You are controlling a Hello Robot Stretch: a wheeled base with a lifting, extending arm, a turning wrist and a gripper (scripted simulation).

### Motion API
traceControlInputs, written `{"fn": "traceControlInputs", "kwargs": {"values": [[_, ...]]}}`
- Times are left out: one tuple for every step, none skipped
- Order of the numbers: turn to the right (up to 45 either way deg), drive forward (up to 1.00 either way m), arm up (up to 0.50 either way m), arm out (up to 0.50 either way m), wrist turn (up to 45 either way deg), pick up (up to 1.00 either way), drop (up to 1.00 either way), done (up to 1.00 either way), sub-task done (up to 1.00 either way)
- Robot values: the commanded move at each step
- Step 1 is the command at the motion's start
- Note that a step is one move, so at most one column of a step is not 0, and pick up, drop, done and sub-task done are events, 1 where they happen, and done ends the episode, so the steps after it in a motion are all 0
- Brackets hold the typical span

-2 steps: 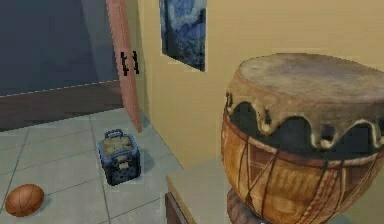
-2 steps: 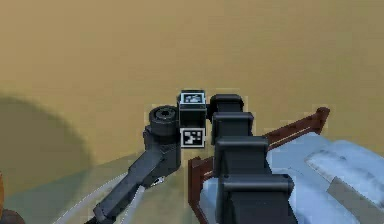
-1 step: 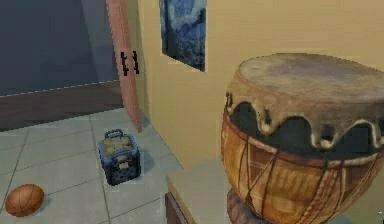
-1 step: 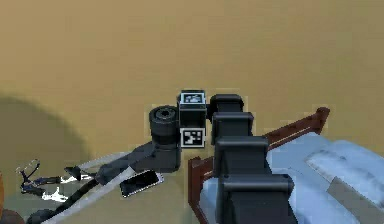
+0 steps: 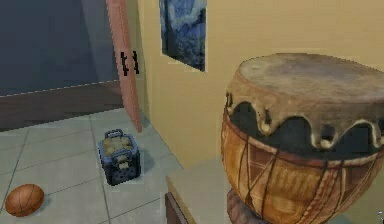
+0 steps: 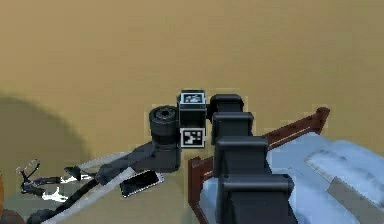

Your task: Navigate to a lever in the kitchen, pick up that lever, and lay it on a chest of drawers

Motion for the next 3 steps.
{"fn": "traceControlInputs", "kwargs": {"values": [[0.0,0.0,0.0,0.0,0.0,0.0,1.0,0.0,0.0],[0.0,0.0,0.0,-0.1,0.0,0.0,0.0,0.0,0.0],[0.0,0.0,0.0,0.0,0.0,0.0,0.0,1.0,0.0]]}}
